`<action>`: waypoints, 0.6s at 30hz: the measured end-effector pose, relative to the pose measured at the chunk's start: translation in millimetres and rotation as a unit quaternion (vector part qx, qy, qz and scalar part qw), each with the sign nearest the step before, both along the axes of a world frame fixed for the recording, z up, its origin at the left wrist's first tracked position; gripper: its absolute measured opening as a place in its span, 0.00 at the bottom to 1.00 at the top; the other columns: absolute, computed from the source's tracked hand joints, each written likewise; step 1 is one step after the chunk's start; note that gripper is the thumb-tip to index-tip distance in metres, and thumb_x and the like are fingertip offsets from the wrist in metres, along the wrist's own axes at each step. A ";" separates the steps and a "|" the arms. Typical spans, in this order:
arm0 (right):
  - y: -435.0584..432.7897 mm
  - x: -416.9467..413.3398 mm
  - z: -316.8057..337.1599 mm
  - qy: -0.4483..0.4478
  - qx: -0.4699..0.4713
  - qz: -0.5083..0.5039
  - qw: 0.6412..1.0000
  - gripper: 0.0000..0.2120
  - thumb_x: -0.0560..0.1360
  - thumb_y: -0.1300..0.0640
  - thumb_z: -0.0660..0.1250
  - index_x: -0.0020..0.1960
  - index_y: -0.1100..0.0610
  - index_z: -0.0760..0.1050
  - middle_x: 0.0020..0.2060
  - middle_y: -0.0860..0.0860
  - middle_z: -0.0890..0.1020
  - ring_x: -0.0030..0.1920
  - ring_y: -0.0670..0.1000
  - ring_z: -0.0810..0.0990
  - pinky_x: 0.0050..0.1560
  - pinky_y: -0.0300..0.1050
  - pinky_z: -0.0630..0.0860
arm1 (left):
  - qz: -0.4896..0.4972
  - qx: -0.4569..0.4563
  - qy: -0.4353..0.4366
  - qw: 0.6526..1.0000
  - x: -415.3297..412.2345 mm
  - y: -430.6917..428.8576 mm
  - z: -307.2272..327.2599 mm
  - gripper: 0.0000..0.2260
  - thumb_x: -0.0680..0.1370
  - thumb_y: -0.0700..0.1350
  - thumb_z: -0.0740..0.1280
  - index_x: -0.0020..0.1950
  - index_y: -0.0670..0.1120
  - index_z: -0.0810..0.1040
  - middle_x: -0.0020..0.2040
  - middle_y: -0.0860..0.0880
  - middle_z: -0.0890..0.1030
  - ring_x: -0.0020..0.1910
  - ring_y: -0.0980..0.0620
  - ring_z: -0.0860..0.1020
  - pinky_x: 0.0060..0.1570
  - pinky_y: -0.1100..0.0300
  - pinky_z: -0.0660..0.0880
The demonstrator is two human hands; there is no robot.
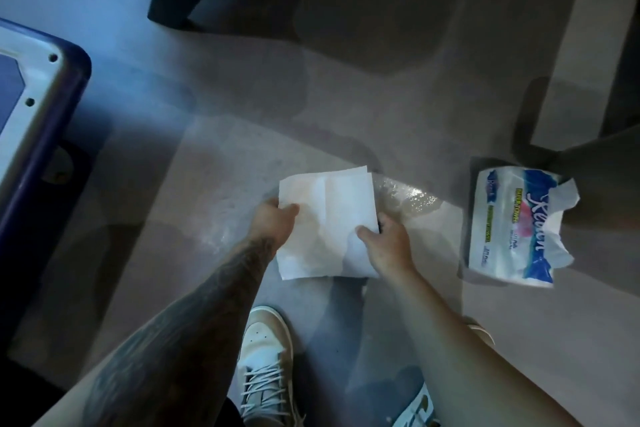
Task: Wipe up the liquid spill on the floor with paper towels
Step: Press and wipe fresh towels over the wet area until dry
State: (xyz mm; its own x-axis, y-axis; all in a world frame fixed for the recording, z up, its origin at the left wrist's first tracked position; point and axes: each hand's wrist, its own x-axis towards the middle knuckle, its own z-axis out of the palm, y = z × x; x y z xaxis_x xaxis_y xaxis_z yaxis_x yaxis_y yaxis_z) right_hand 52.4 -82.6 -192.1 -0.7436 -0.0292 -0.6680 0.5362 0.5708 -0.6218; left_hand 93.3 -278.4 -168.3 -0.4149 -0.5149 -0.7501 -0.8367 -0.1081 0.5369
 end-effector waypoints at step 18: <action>-77.5 15.7 -63.6 0.256 0.200 0.489 0.810 0.36 0.78 0.35 0.57 0.80 0.47 0.50 0.81 0.52 0.45 0.80 0.59 0.41 0.78 0.59 0.43 | -0.163 -0.138 -0.293 0.932 11.5 -48.0 -69.7 0.34 0.80 0.53 0.55 0.80 0.51 0.40 0.79 0.39 0.35 0.77 0.31 0.38 0.74 0.34 0.47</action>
State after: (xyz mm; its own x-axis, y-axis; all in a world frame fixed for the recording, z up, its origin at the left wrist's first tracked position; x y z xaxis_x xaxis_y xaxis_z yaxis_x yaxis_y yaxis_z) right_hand 68.2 -160.0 -255.7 -0.6781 -0.6282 -0.3815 -0.5627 0.7776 -0.2804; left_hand 104.9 -326.3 -238.0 -0.1441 -0.6399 -0.7548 -0.9593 0.2776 -0.0522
